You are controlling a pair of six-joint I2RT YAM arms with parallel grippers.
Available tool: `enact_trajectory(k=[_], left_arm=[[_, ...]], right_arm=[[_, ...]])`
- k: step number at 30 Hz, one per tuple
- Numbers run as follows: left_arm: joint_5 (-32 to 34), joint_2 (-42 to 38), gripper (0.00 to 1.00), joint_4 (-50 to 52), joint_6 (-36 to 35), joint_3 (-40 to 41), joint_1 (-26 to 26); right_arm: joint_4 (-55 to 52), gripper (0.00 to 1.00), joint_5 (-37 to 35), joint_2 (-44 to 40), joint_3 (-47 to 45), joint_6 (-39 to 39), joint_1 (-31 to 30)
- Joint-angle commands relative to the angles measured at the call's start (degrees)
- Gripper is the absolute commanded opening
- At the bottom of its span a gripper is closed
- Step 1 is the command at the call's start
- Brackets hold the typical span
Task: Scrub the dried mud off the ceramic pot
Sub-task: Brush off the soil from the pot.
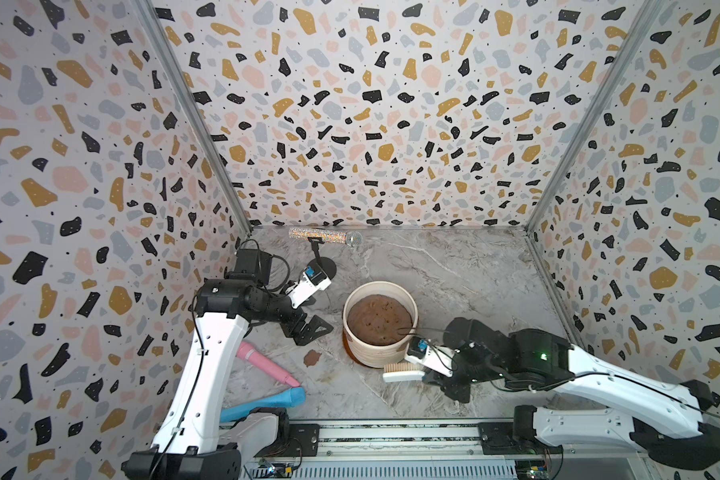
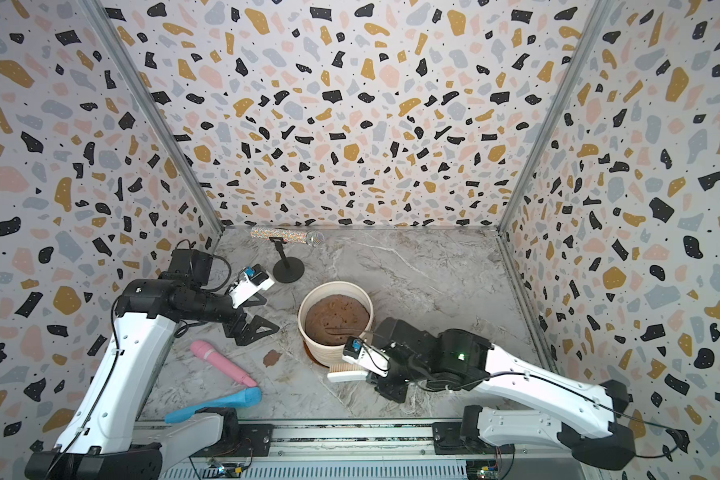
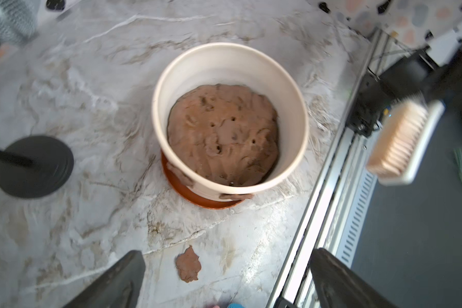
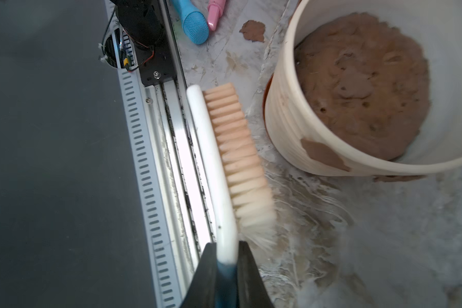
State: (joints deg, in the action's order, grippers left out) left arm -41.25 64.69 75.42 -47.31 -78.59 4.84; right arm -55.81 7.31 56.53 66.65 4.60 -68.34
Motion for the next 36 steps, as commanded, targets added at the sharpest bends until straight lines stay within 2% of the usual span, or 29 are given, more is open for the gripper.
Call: enact_trajectory(k=[1,4,7,12,14,21,28,31,36], left_arm=[[-3.0,0.9,1.0,9.7,-15.1,-3.9,4.5],[-0.7,2.7,1.0,9.0,-17.8,-4.5,7.8],[-2.7,3.0,1.0,3.9,-17.3,-1.0,9.1],[-7.7,2.2,1.0,-4.2,-15.3,6.0,10.2],[-6.2,2.1,1.0,-5.4,-14.8,6.3,11.1],[-0.7,0.7,1.0,-7.1,-15.1,8.6,12.2],[1.5,0.4,1.0,-7.7,-14.8,10.6,14.1],[2.4,0.7,1.0,-8.4,-14.6,10.9,14.7],[2.2,1.2,1.0,-8.5,-14.6,10.5,15.7]], right_arm=[[-5.0,0.0,1.3,-4.1,0.0,21.7,1.6],[-12.0,0.0,-2.7,0.4,3.1,32.8,1.5],[-17.5,0.0,-6.3,7.4,6.8,37.9,2.1],[-15.0,0.0,4.2,12.3,9.4,43.5,11.1],[-14.2,0.0,7.7,14.5,11.1,44.5,14.1],[-11.3,0.0,16.0,23.5,15.5,44.0,17.7],[-9.1,0.0,16.5,26.5,13.3,43.7,25.4],[-8.5,0.0,14.1,25.0,11.5,43.4,27.1],[-8.4,0.0,13.9,20.0,6.8,43.8,29.4]])
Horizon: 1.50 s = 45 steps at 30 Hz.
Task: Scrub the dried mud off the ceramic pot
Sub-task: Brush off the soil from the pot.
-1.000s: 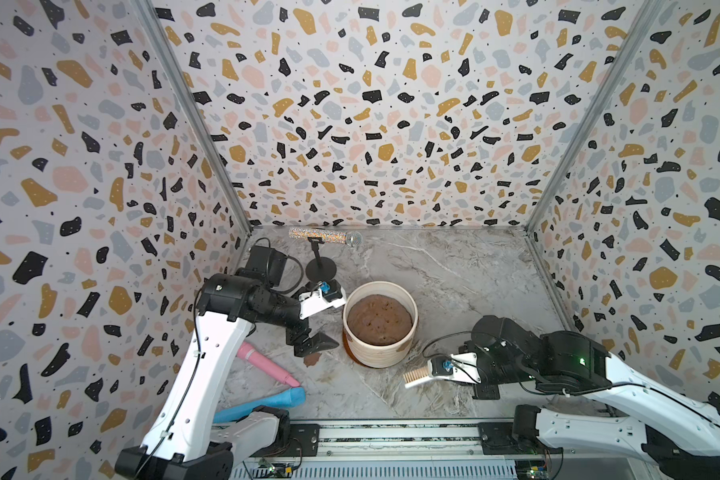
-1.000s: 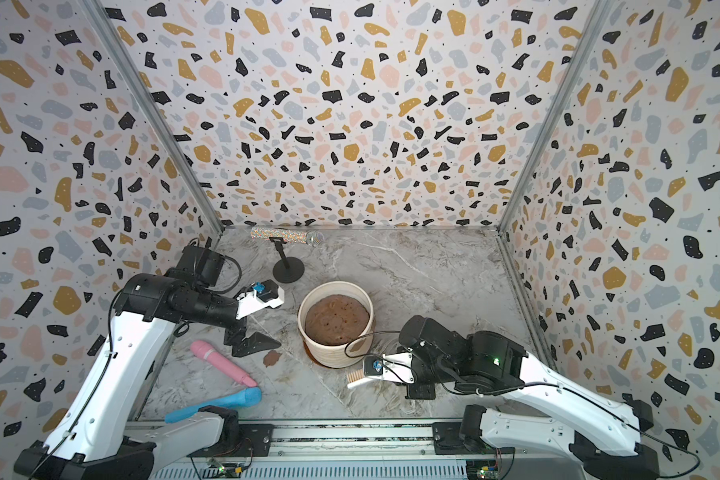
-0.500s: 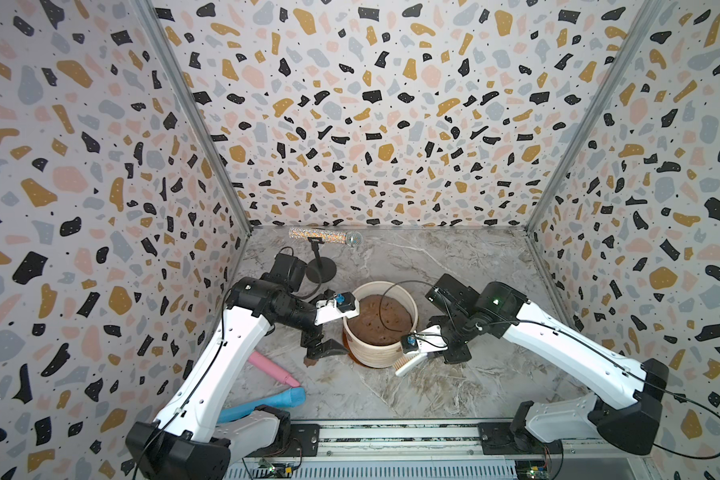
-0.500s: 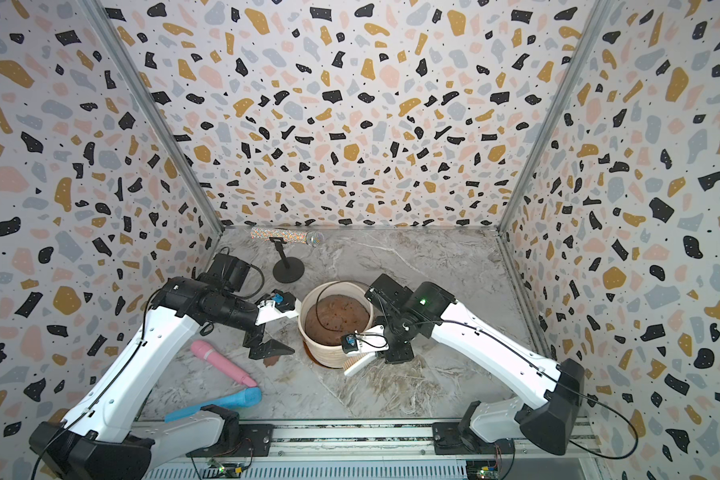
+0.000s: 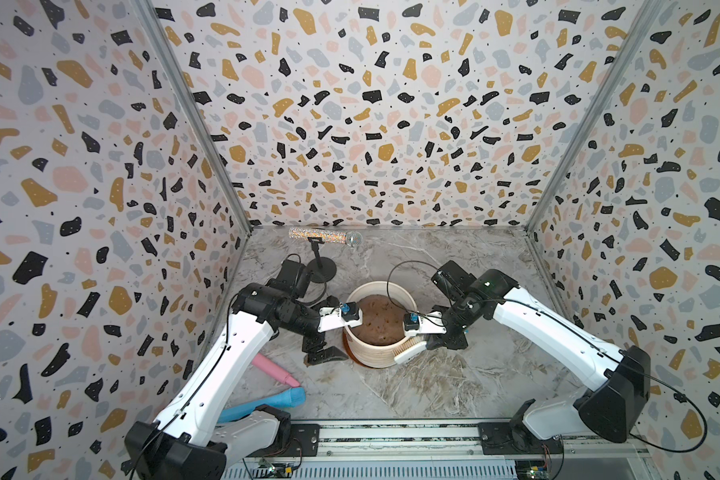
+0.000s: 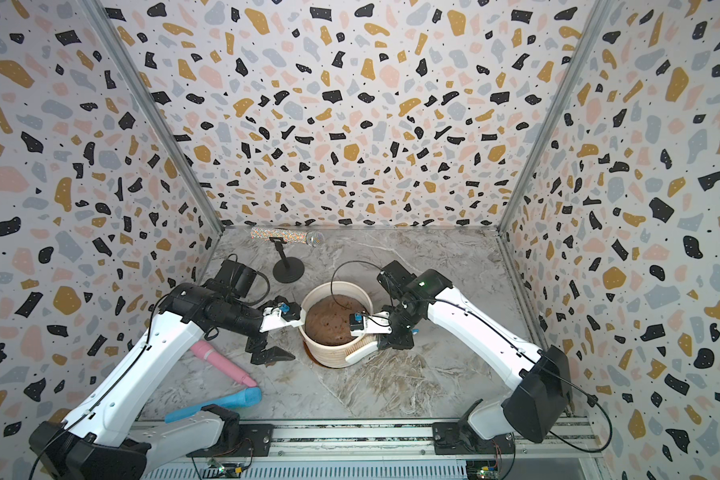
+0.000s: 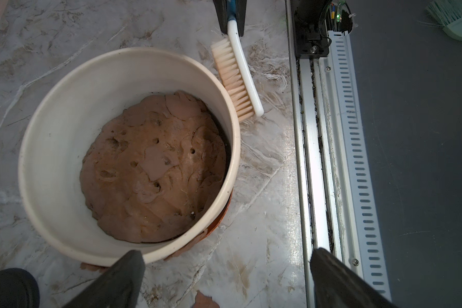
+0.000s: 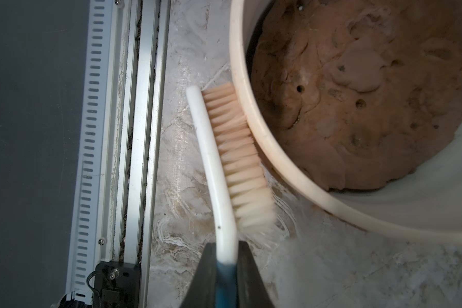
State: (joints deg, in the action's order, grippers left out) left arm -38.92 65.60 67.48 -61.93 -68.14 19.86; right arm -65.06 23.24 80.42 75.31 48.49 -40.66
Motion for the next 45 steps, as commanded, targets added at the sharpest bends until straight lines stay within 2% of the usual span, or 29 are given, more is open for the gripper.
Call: enact_trajectory(k=[1,8,11,14,18,20,25,30,33,38,45], left_arm=[[-0.1,0.6,1.0,-0.6,0.0,-0.1,1.1],[5.0,5.4,1.0,3.0,-1.9,-6.8,11.4],[7.3,7.3,1.0,3.0,-2.5,-8.6,14.0],[8.5,7.8,1.0,2.5,-3.2,-8.3,15.4],[7.0,7.0,1.0,2.5,-3.4,-6.6,15.4],[7.5,6.8,1.0,1.3,-1.4,-5.9,15.4],[10.1,5.9,1.0,-1.6,2.8,-4.4,15.4],[11.1,5.8,0.99,-2.3,3.7,-3.6,15.4],[9.6,6.2,0.92,-1.9,3.3,-3.7,15.4],[9.5,7.2,0.87,-2.4,2.9,-3.4,16.2],[10.1,8.9,0.87,-2.9,2.6,-4.0,18.0]], right_arm=[[1.0,0.0,-2.3,-4.9,-2.8,-0.1,1.9],[1.5,0.0,-5.7,-10.7,-8.1,-1.3,2.9],[1.3,0.0,-4.3,-12.9,-8.9,-3.2,2.9],[0.4,0.0,0.2,-15.0,-8.7,-6.5,2.9],[2.1,0.0,13.8,-15.0,-9.6,-11.2,2.9],[5.8,0.0,17.0,-14.1,-11.0,-13.2,2.8],[10.4,0.0,15.8,-9.4,-10.5,-16.3,2.8],[9.4,0.0,5.6,-7.1,-11.5,-15.8,3.4],[9.4,0.0,5.1,-8.1,-13.2,-16.4,5.0],[9.4,0.0,4.4,-10.9,-15.8,-18.4,6.5],[8.5,0.0,2.1,-16.4,-18.5,-20.9,9.2]])
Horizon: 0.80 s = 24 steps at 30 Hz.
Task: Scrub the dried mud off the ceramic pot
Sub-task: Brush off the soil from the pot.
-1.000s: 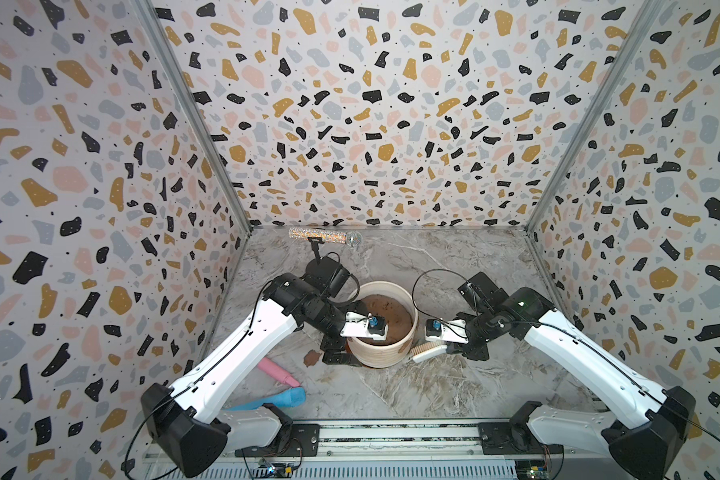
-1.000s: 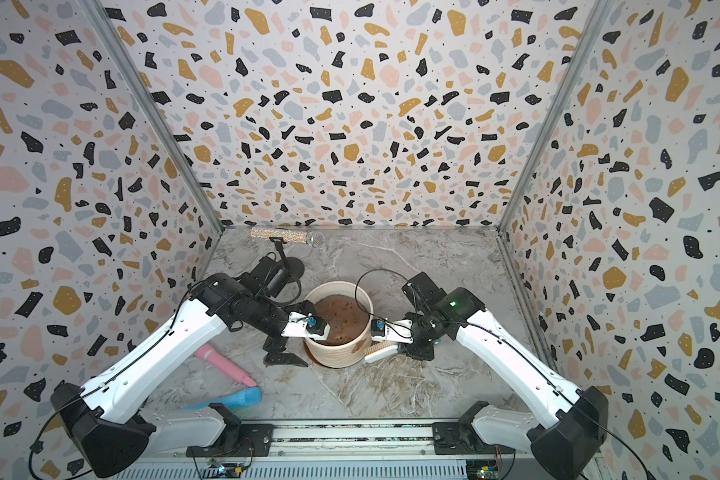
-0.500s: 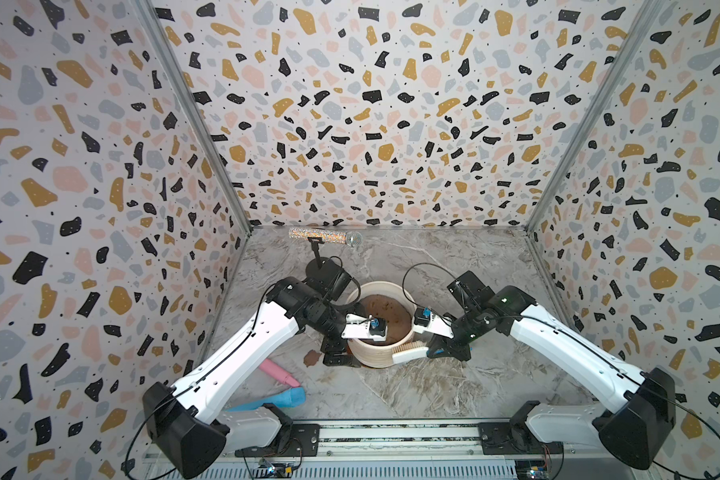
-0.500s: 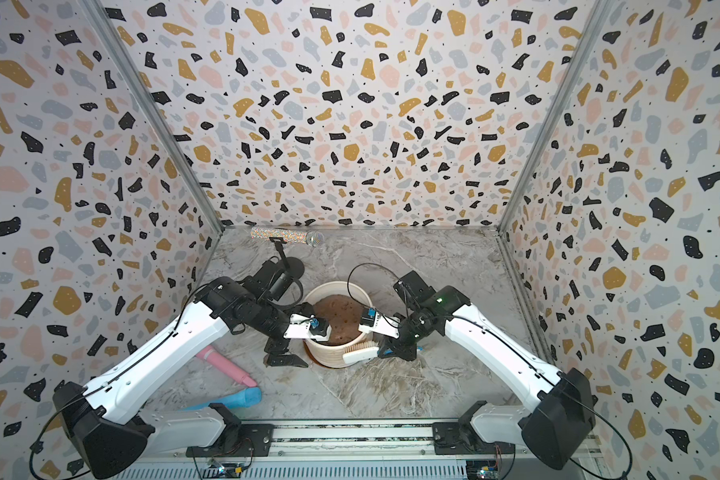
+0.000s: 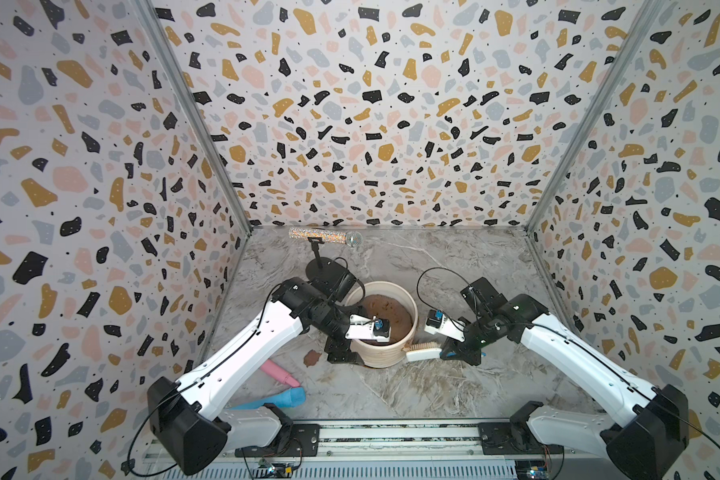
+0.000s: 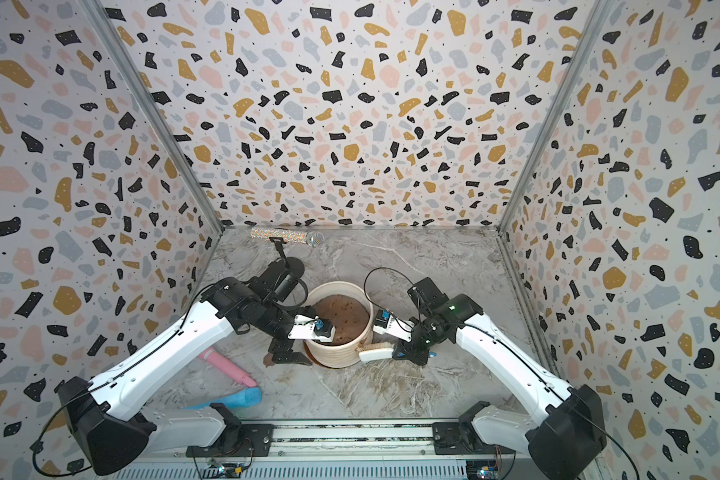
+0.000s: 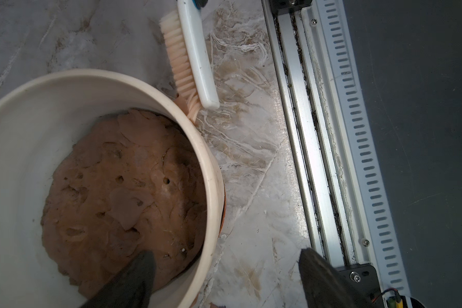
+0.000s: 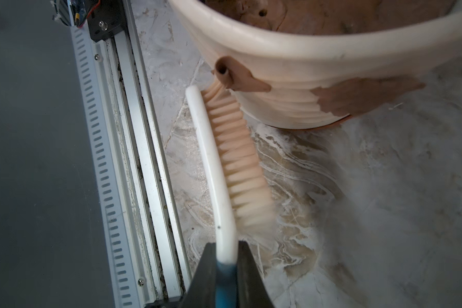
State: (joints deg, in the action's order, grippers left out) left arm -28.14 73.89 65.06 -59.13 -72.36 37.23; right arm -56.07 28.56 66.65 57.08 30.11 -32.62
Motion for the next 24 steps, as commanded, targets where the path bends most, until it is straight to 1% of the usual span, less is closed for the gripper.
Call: enact_trajectory(k=[1,3,7,10,15,20,24], left_arm=[[-0.6,0.9,0.87,-0.6,-0.2,-0.1,0.8],[-0.5,1.5,0.87,-0.7,-0.1,-0.5,1.1],[-0.8,2.4,0.87,-0.8,0.2,-1.4,1.2],[-1.1,2.8,0.87,-0.9,0.3,-1.4,1.2],[-1.4,3.5,0.87,-1.7,1.2,-1.1,1.3],[-1.4,4.3,0.84,-1.8,1.6,-1.3,1.6],[-0.7,4.9,0.8,-1.9,1.5,-1.1,2.3]], right_arm=[[-0.8,0.0,-3.5,-3.3,-0.6,-2.6,1.3],[-2.2,0.0,-3.2,-4.6,-0.8,-2.3,1.3],[-7.3,0.0,4.6,-6.4,-0.3,1.2,1.3],[-8.8,0.0,6.6,-7.6,0.6,2.3,1.2],[-6.9,0.0,10.6,-4.7,2.6,2.3,-0.3],[-1.8,0.0,6.9,-0.4,4.0,-0.1,-1.3],[-0.2,0.0,1.4,1.1,4.5,-1.6,-0.3]])
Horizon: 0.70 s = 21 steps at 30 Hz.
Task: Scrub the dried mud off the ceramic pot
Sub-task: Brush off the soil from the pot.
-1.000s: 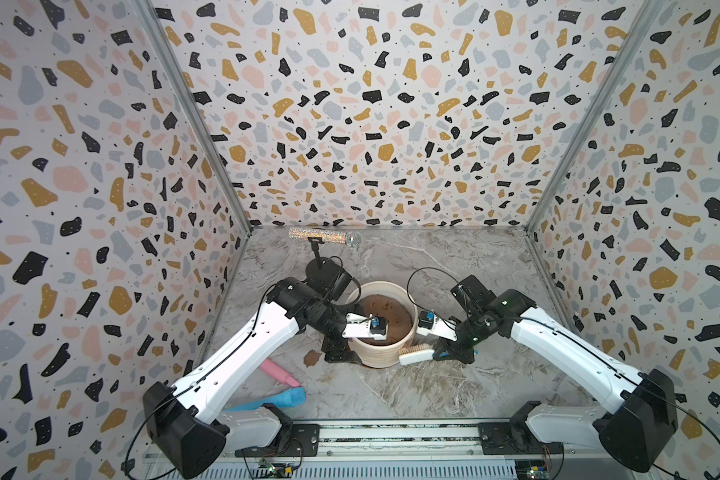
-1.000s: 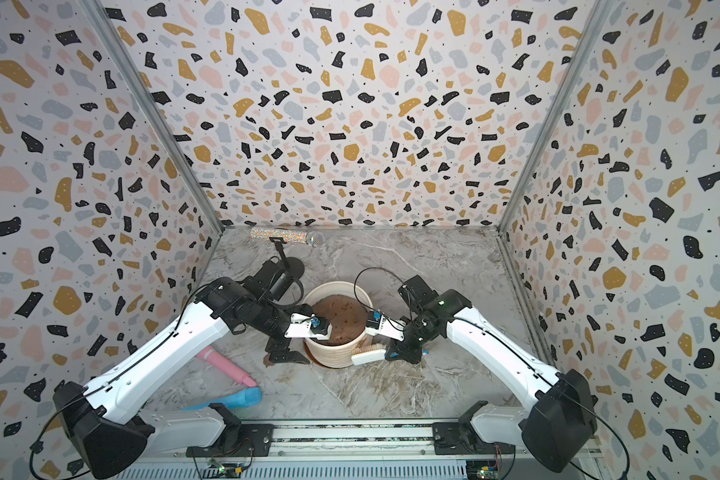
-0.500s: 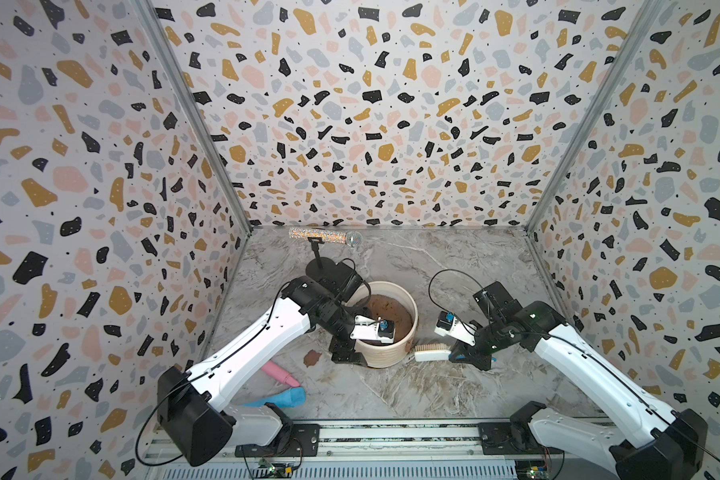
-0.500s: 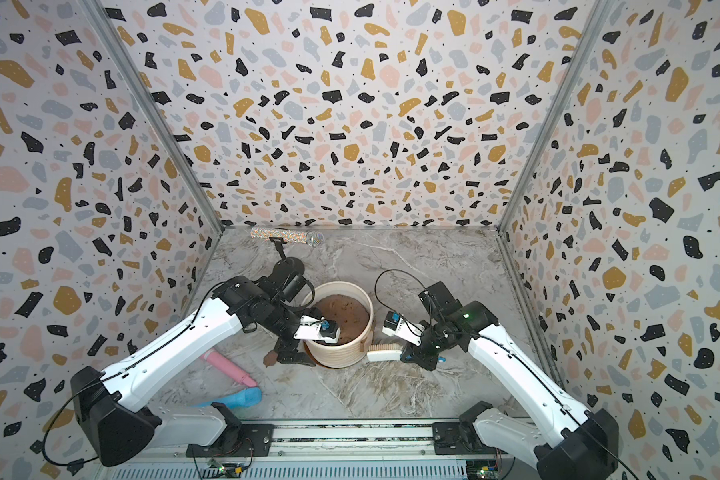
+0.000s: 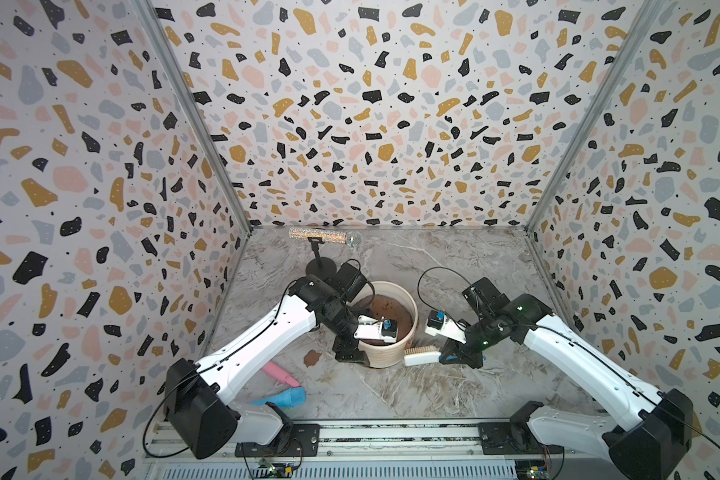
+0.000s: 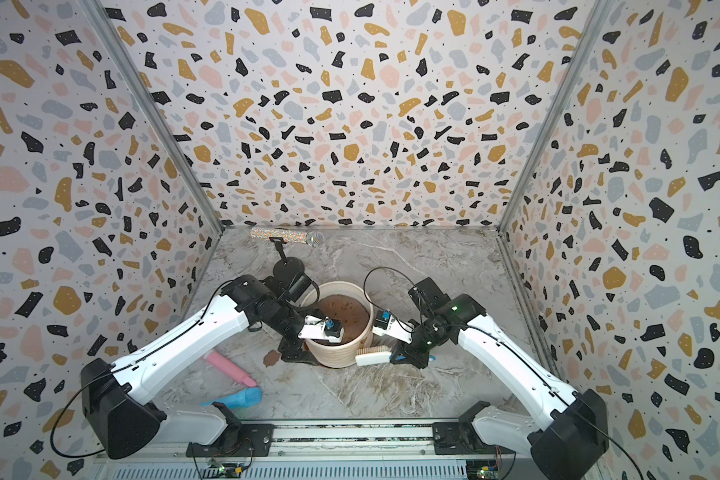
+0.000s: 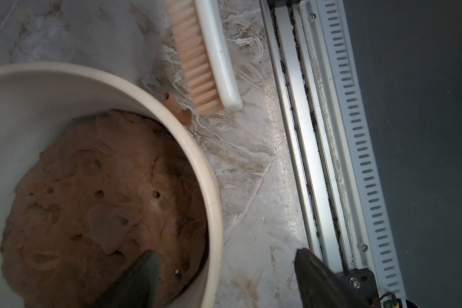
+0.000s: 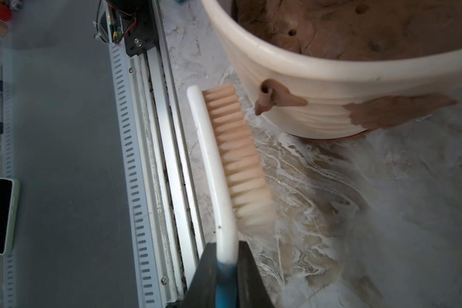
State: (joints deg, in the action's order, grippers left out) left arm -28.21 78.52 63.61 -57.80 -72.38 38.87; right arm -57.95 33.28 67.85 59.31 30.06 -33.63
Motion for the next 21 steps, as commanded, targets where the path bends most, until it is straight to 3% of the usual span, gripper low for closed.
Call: enact_trajectory(k=[1,12,17,21], left_arm=[[-0.4,0.3,0.79,-0.5,-0.1,-1.0,0.9],[-1.7,1.4,0.76,1.8,-4.8,-1.8,2.3],[-1.5,2.4,0.76,2.5,-5.6,-3.6,2.8],[-1.6,3.5,0.76,2.8,-5.8,-5.1,3.4]], right_arm=[[1.7,0.0,-4.6,0.0,2.1,-2.1,1.5],[0.3,0.0,-7.7,-6.2,-2.7,-4.0,4.0],[-2.1,0.0,-12.6,-10.1,-4.2,-3.4,4.1],[-3.2,0.0,-11.4,-13.0,-3.4,-3.2,4.5]])
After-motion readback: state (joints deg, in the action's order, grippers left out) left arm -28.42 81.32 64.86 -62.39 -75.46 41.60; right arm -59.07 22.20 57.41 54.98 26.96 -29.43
